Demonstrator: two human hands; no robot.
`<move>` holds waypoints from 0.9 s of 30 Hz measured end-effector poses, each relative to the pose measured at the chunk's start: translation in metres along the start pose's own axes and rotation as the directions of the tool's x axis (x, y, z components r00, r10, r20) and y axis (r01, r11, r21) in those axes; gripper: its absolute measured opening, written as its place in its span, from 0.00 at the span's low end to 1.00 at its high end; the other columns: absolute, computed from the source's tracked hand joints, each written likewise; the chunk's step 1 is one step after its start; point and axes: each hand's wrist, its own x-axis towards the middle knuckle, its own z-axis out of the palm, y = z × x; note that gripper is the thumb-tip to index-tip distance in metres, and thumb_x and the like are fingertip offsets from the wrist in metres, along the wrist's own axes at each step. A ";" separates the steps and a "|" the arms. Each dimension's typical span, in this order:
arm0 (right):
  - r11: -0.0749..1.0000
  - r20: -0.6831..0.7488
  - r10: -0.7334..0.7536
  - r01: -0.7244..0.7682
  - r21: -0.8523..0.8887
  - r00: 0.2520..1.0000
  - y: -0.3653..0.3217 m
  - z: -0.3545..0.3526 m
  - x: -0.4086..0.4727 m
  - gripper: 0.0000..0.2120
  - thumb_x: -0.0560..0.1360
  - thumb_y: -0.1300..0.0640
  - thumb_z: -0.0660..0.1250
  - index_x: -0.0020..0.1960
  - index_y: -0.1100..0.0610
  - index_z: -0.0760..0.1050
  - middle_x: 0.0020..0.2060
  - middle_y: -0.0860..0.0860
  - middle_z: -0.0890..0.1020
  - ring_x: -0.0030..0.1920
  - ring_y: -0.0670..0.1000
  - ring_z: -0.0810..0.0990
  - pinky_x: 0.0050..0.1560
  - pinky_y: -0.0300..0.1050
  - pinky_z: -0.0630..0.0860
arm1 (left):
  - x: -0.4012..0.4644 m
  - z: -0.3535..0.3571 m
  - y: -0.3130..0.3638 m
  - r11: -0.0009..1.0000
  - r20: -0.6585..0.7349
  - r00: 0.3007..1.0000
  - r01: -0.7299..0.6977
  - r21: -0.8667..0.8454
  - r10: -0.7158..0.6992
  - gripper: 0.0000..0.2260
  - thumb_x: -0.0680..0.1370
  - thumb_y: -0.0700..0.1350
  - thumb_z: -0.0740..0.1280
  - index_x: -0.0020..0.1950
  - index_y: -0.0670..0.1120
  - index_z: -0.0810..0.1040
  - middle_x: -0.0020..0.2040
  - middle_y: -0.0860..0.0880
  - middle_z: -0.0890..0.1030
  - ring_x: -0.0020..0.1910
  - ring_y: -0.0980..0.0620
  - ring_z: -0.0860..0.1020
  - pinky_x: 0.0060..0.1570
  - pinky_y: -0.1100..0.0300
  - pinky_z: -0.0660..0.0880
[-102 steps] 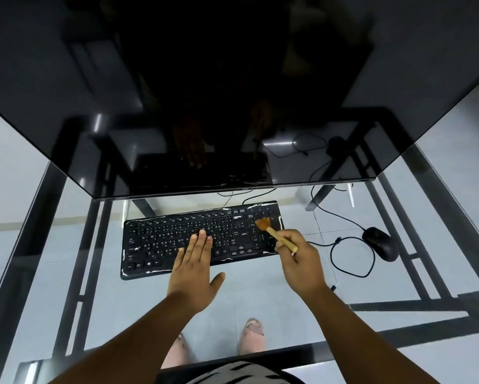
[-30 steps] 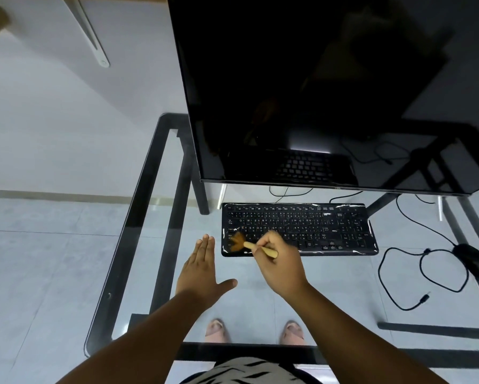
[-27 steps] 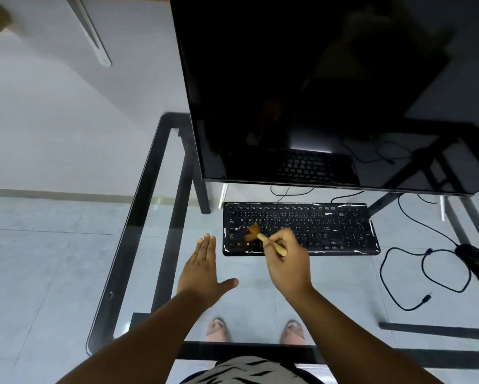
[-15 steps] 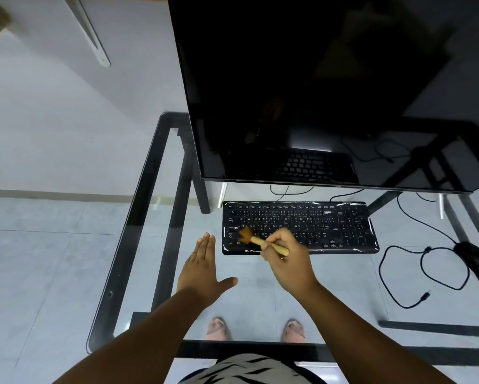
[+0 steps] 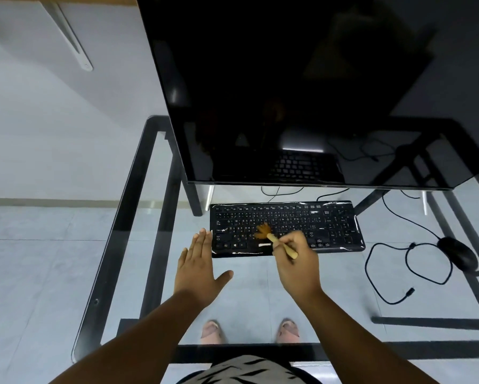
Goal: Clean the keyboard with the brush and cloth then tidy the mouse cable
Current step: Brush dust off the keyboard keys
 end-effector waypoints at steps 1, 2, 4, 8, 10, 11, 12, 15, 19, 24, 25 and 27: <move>1.000 0.056 -0.009 0.008 0.024 0.998 0.001 -0.003 0.001 0.06 0.75 0.58 0.69 0.43 0.52 0.72 0.29 0.49 0.80 0.27 0.49 0.75 0.27 0.44 0.68 | 0.001 0.000 0.004 1.000 -0.001 1.000 -0.016 0.003 0.016 0.44 0.76 0.67 0.59 0.79 0.47 0.38 0.80 0.50 0.39 0.78 0.52 0.40 0.75 0.54 0.41; 1.000 0.131 -0.022 0.018 0.025 0.991 0.000 -0.004 0.000 0.06 0.75 0.58 0.69 0.43 0.52 0.73 0.30 0.49 0.81 0.28 0.49 0.76 0.27 0.44 0.68 | 0.001 0.000 0.005 1.000 -0.003 1.000 -0.025 0.005 0.025 0.44 0.76 0.67 0.59 0.79 0.47 0.38 0.80 0.50 0.39 0.78 0.52 0.40 0.76 0.54 0.42; 1.000 0.162 -0.020 0.023 -0.018 0.987 0.004 -0.007 -0.002 0.06 0.75 0.58 0.69 0.43 0.52 0.73 0.28 0.47 0.79 0.26 0.47 0.73 0.26 0.42 0.66 | 0.002 0.001 0.010 0.999 0.006 0.999 -0.044 0.010 0.044 0.43 0.77 0.66 0.58 0.79 0.48 0.37 0.80 0.51 0.39 0.78 0.53 0.39 0.76 0.54 0.42; 0.998 -0.056 0.054 -0.053 0.024 0.997 0.014 -0.018 0.002 0.07 0.77 0.56 0.68 0.44 0.49 0.70 0.32 0.49 0.82 0.29 0.50 0.78 0.29 0.49 0.73 | 0.006 0.005 0.025 0.997 0.028 0.996 -0.080 0.019 0.079 0.42 0.77 0.66 0.57 0.79 0.48 0.36 0.79 0.51 0.38 0.78 0.53 0.38 0.75 0.54 0.40; 0.998 -0.024 0.030 -0.029 0.061 0.999 0.014 -0.022 0.004 0.07 0.77 0.56 0.68 0.44 0.49 0.71 0.34 0.50 0.83 0.32 0.53 0.79 0.31 0.49 0.73 | 0.007 0.006 0.031 0.994 0.040 0.994 -0.103 0.031 0.102 0.42 0.77 0.66 0.57 0.79 0.48 0.36 0.79 0.52 0.37 0.77 0.54 0.37 0.75 0.54 0.39; 0.998 0.008 0.021 -0.021 0.051 1.000 0.014 -0.023 0.005 0.06 0.77 0.56 0.68 0.44 0.49 0.71 0.34 0.50 0.83 0.32 0.52 0.80 0.30 0.49 0.73 | 0.007 0.007 0.033 0.993 0.043 0.993 -0.115 0.039 0.114 0.42 0.77 0.66 0.57 0.79 0.48 0.36 0.79 0.52 0.36 0.77 0.54 0.36 0.75 0.55 0.38; 0.999 0.029 0.025 -0.025 0.024 0.999 0.015 -0.026 0.005 0.06 0.77 0.56 0.68 0.44 0.49 0.71 0.33 0.50 0.83 0.31 0.51 0.79 0.30 0.49 0.73 | 0.008 0.008 0.037 0.991 0.045 0.991 -0.126 0.043 0.124 0.42 0.77 0.66 0.57 0.79 0.48 0.36 0.79 0.52 0.36 0.77 0.55 0.36 0.74 0.55 0.38; 0.996 -0.047 0.074 -0.076 -0.038 0.996 0.020 -0.031 0.008 0.06 0.77 0.56 0.67 0.44 0.50 0.70 0.30 0.48 0.81 0.28 0.49 0.77 0.28 0.51 0.73 | 0.010 0.010 0.043 0.989 0.040 0.989 -0.143 0.037 0.141 0.41 0.78 0.65 0.57 0.79 0.48 0.37 0.79 0.52 0.37 0.77 0.55 0.35 0.74 0.56 0.38; 0.997 -0.010 0.060 -0.060 0.051 0.998 0.022 -0.041 0.008 0.07 0.77 0.57 0.68 0.44 0.49 0.70 0.34 0.51 0.83 0.33 0.51 0.80 0.31 0.47 0.74 | 0.011 0.011 0.053 0.986 0.063 0.986 -0.158 0.056 0.154 0.41 0.78 0.65 0.56 0.79 0.48 0.35 0.78 0.53 0.34 0.75 0.57 0.33 0.75 0.55 0.37; 0.997 -0.091 0.063 -0.067 -0.048 0.994 0.032 -0.051 0.009 0.06 0.78 0.56 0.67 0.45 0.50 0.70 0.28 0.49 0.79 0.26 0.48 0.74 0.26 0.45 0.68 | 0.016 0.017 0.066 0.986 0.053 0.985 -0.166 0.022 0.165 0.41 0.78 0.64 0.58 0.79 0.48 0.38 0.78 0.53 0.37 0.76 0.55 0.35 0.74 0.56 0.37; 0.997 -0.103 0.065 -0.068 -0.022 0.993 0.033 -0.054 0.009 0.06 0.78 0.57 0.67 0.45 0.50 0.70 0.29 0.49 0.80 0.27 0.49 0.75 0.27 0.45 0.69 | 0.017 0.018 0.068 0.985 0.056 0.984 -0.168 0.027 0.167 0.41 0.78 0.64 0.58 0.79 0.48 0.38 0.78 0.53 0.36 0.76 0.55 0.35 0.74 0.56 0.37; 0.998 -0.003 0.049 -0.049 0.028 0.999 0.033 -0.058 0.011 0.06 0.77 0.57 0.67 0.45 0.51 0.71 0.31 0.50 0.81 0.28 0.51 0.76 0.28 0.46 0.70 | 0.018 0.020 0.073 0.983 0.064 0.983 -0.177 0.053 0.174 0.41 0.78 0.64 0.57 0.79 0.48 0.37 0.78 0.54 0.35 0.77 0.55 0.36 0.74 0.56 0.37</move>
